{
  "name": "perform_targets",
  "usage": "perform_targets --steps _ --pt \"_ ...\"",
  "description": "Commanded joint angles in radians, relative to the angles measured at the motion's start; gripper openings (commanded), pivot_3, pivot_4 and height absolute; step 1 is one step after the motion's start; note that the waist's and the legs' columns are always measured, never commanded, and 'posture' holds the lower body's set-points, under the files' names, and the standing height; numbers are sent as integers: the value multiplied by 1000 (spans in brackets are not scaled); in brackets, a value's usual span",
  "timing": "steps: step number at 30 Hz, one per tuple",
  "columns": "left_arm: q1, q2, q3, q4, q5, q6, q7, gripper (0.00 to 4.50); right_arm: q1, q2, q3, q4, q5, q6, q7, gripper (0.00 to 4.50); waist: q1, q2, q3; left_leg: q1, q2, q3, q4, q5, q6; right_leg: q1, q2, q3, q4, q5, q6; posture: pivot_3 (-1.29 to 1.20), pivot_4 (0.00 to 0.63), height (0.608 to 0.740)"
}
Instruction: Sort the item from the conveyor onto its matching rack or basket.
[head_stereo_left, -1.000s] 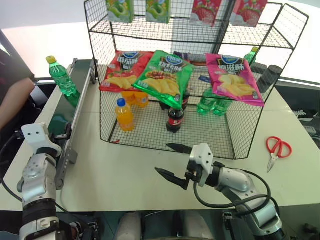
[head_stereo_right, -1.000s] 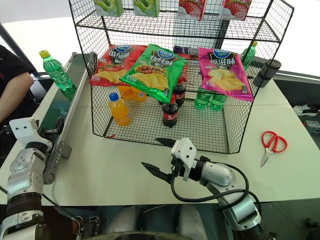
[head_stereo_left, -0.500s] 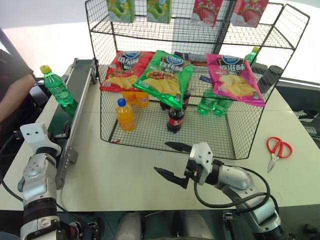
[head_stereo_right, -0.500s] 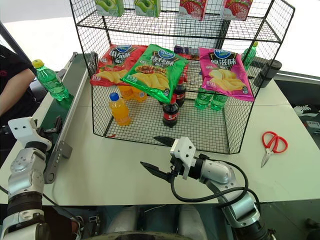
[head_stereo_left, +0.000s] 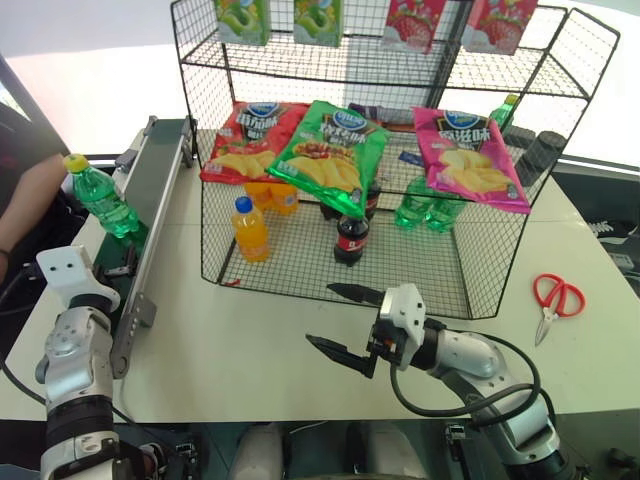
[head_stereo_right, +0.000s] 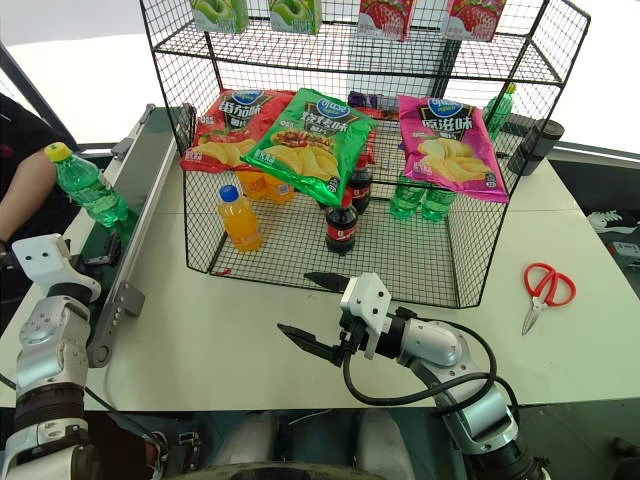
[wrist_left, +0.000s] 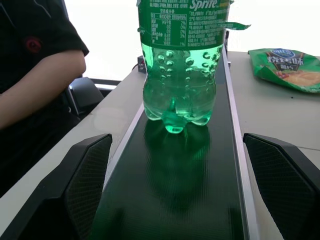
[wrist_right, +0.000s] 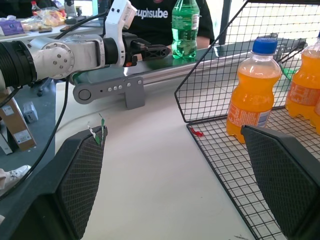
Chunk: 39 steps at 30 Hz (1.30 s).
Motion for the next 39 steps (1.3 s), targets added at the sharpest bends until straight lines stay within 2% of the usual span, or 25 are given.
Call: perform_targets --steps 1,18,21,23,24,31,35,39 --pt "-16 11 39 -5 -11 -30 8 4500 -6 6 -4 -20 16 -12 6 4451 0 0 0 0 0 0 0 0 0 0 0 0 0 0 0 0 150 740" --pt "-28 12 56 9 -21 -31 10 4500 -17 6 3 -25 27 11 9 4451 0 0 0 0 -1 0 0 0 0 0 -3 0 0 0 0 0 150 740" --pt "-24 7 56 3 -33 -39 -1 3672 -18 5 2 -23 28 12 11 4500 0 0 0 0 -1 0 0 0 0 0 -3 -1 0 0 0 0 150 740" --pt "-20 5 57 -1 -33 -38 3 2917 -19 5 1 -20 29 12 13 4500 1 0 0 0 -2 0 0 0 0 0 -4 -1 0 0 0 0 150 740" --pt "-19 5 57 -2 -33 -37 4 2804 -19 5 1 -20 29 12 14 4500 1 0 0 0 -2 0 -1 0 0 0 -4 -1 0 0 0 0 150 740" --pt "-16 19 60 -104 -93 -32 -66 2804 -22 0 -5 -17 31 11 22 4500 1 -3 1 -1 -2 0 0 0 0 -1 -5 -1 0 0 0 0 150 740" --pt "-11 61 38 -260 -164 36 -172 2804 -32 -12 -25 -13 23 -1 23 4500 -1 -9 1 -5 -2 -1 0 0 -1 -3 -6 -2 -1 0 0 0 150 740" --pt "9 95 -4 -416 -223 119 -272 2804 -47 -24 -48 -21 42 13 28 4500 -4 -8 2 -8 -2 -1 0 0 -1 -5 -7 -2 -3 0 0 0 150 740"
